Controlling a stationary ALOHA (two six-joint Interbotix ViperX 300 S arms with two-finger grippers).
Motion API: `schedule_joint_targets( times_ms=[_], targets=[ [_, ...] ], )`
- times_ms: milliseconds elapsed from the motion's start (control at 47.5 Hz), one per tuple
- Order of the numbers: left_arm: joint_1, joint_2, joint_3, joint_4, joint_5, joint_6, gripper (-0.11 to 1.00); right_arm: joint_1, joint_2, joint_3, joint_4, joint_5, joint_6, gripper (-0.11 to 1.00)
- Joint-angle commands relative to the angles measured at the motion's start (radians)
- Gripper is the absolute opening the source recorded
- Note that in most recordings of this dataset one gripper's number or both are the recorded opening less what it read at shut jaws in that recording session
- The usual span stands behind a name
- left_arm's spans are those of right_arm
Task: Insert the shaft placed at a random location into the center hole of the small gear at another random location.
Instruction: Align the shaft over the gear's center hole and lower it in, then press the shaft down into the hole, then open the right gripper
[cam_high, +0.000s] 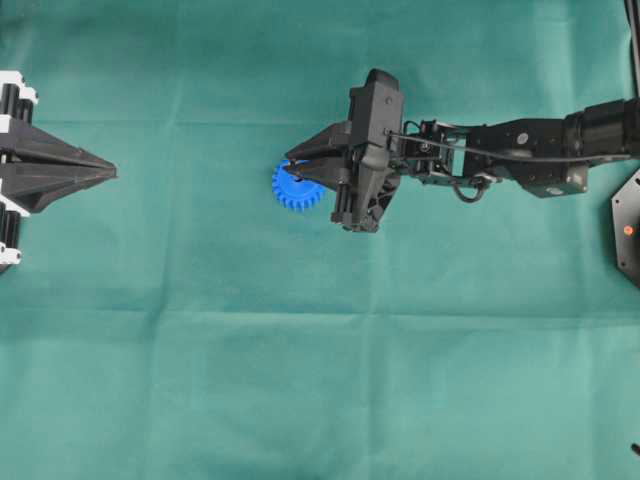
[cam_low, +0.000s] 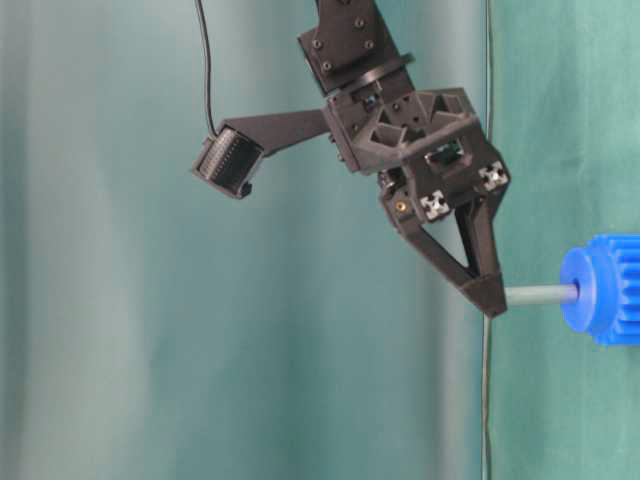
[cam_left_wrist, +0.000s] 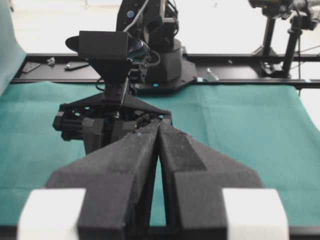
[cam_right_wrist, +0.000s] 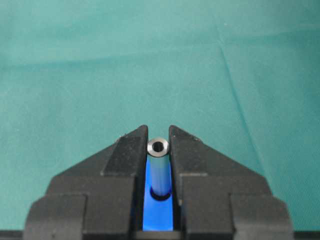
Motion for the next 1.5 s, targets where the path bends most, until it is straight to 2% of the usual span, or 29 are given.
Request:
schedule_joint_targets(
  times_ms=[0, 379, 1474],
  targets=[
    [0.002, 0.008, -0.020, 0.002, -0.009, 0.000, 0.00, 0.002, -0.049, -0.008, -0.002, 0.002, -0.014, 0.12],
    [0.002, 0.008, -0.018, 0.002, -0.008, 0.002, 0.00, 0.002, -0.058, -0.008, -0.006, 0.005, -0.015, 0.12],
    [0.002, 0.008, -0.018, 0.002, -0.008, 0.002, 0.00, 0.002, 0.061, -0.014, 0.006, -0.020, -0.002, 0.12]
  ],
)
